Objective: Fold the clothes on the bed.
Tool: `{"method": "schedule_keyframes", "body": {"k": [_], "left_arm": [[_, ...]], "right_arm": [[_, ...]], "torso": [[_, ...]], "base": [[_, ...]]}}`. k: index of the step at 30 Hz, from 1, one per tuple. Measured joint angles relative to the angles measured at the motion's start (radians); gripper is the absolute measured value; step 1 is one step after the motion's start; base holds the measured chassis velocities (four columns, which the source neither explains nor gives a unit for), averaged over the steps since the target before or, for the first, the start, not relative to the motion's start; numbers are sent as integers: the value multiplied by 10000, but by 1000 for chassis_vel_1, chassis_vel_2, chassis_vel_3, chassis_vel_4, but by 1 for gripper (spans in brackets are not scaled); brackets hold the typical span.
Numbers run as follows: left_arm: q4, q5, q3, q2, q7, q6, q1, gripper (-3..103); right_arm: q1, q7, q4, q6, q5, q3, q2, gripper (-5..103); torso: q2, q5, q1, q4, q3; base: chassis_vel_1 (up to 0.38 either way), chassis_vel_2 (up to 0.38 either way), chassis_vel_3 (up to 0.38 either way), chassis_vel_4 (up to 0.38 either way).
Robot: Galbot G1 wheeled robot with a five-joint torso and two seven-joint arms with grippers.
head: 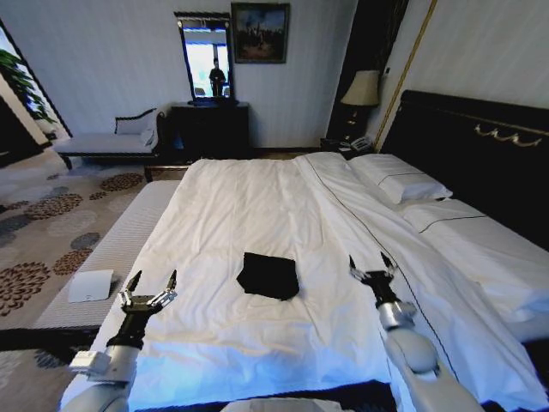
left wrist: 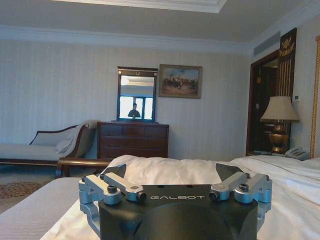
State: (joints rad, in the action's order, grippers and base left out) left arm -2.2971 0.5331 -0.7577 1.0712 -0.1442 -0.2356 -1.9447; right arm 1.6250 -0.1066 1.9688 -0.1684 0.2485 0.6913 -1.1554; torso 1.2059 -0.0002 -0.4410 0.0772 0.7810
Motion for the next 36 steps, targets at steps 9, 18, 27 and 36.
{"method": "schedule_keyframes", "body": {"k": [9,18,27,36], "left_arm": [[0,0,0,0,0,0,0,100],[0,0,0,0,0,0,0,100],[0,0,0,0,0,0,0,100],[0,1,0,0,0,0,0,100]], "right_arm": [[459,480,147,-248,285,680,-79,100],[336,558,184,-241,396,716,20,100],[315,557,171,-220,403,685,25,100],[303,550,160,-206,407,670,28,100]], "torso": [[0,1,-1,-1,1],[0,2,-3,-3,1],[0,1,-2,-2,2],[0,1,-2,-2,2]], "base": [[0,0,0,0],[0,0,0,0],[0,0,0,0],[0,0,0,0]]}}
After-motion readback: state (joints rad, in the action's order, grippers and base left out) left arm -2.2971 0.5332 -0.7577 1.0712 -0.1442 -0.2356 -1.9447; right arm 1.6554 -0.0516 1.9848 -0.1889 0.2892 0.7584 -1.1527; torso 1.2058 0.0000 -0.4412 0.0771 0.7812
